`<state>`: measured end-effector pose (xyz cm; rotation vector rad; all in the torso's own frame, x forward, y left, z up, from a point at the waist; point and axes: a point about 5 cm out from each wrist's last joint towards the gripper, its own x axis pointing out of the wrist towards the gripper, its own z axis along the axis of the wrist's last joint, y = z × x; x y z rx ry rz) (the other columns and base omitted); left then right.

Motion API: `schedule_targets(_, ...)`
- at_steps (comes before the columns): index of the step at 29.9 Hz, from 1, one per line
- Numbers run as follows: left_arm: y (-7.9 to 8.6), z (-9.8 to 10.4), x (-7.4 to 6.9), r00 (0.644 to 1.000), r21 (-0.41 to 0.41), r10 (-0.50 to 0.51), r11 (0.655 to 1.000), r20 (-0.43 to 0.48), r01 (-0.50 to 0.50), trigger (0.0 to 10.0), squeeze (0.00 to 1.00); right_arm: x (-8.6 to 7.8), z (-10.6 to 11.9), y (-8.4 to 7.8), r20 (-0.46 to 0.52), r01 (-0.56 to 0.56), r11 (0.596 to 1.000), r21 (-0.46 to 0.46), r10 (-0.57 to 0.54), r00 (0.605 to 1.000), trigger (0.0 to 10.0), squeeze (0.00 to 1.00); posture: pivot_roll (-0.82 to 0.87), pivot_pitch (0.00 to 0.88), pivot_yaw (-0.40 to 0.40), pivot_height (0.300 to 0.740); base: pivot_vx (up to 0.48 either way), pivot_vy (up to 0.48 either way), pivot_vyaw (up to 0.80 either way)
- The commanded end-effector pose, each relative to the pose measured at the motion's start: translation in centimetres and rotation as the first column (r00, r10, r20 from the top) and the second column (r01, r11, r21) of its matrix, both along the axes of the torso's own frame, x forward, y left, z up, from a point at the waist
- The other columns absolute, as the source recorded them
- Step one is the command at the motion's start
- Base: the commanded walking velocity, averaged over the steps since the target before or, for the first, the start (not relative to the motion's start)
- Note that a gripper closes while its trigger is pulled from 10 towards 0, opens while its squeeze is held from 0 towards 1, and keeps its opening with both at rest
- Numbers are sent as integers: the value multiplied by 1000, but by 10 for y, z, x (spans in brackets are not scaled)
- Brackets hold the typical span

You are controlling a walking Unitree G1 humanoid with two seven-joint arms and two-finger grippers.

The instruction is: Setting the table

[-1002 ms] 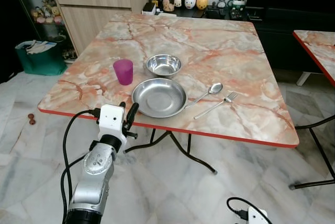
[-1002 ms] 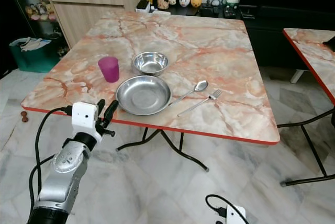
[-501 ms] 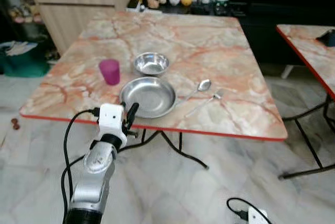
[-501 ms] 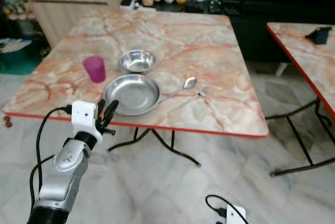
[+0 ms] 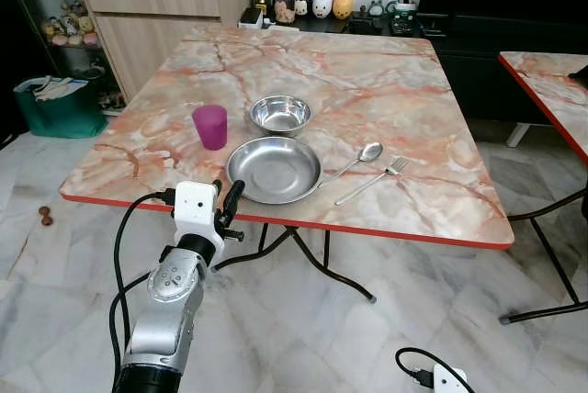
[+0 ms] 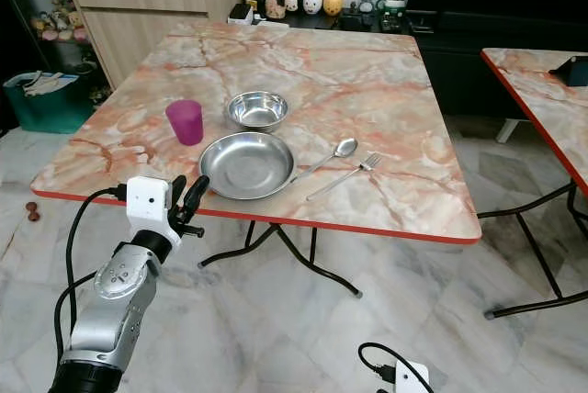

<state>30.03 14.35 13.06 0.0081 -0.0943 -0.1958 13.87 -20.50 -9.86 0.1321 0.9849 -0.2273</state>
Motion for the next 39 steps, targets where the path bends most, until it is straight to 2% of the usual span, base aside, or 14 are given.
schedule_targets(1, -1, 7, 3, 1000, -1, -2, 1000, 18, 2, 10000, 0, 1, 1, -2, 2, 0, 1000, -3, 0, 1000, 10000, 0, 69, 0, -28, 740, 289, 0, 0)
schedule_targets(18, 1, 11, 6, 1000, -1, 7, 1000, 27, -7, 10000, 0, 3, 1, -3, 7, -3, 1000, -5, 3, 1000, 10000, 0, 75, 0, -33, 740, 304, 0, 0)
schedule_targets(22, 0, 11, 6, 1000, -2, -1, 1000, 22, 2, 10000, 0, 2, 1, -3, 6, -4, 1000, -5, 4, 1000, 10000, 0, 75, 0, -33, 740, 61, 0, 0)
schedule_targets(28, 1, 5, 7, 999, -45, -2, 999, -42, 0, 10000, 0, 2, 1, -3, 4, -10, 1000, -5, 10, 1000, 10000, 0, 78, 0, -35, 740, 0, 0, 0)
schedule_targets(30, 4, 1, 9, 996, -86, 21, 996, -86, -29, 10000, 0, 2, 1, -3, 3, -12, 1000, -6, 13, 1000, 10000, 0, 78, 0, -35, 740, 0, 0, 0)
schedule_targets(31, 5, -3, 10, 993, -75, 30, 996, -115, -39, 10000, 220, 3, 1, -3, 3, -13, 1000, -5, 13, 1000, 10000, 0, 78, 0, -35, 740, 0, 0, 0)
schedule_targets(32, 6, -3, 10, 992, -71, 31, 997, -122, -40, 10000, 220, 3, 1, -3, 3, -13, 1000, -5, 13, 1000, 10000, 0, 78, 0, -35, 740, 0, 0, 0)
schedule_targets(33, 7, -6, 11, 990, -69, 36, 997, -134, -45, 10000, 1000, 3, 1, -3, 3, -14, 1000, -5, 14, 1000, 10000, 0, 77, 0, -35, 740, 0, 0, 0)
schedule_targets(39, 14, -8, 10, 986, -68, 56, 995, -157, -68, 10000, 1000, 3, 1, -3, 2, -17, 1000, -6, 17, 1000, 10000, 0, 76, 0, -34, 740, 0, 0, 0)
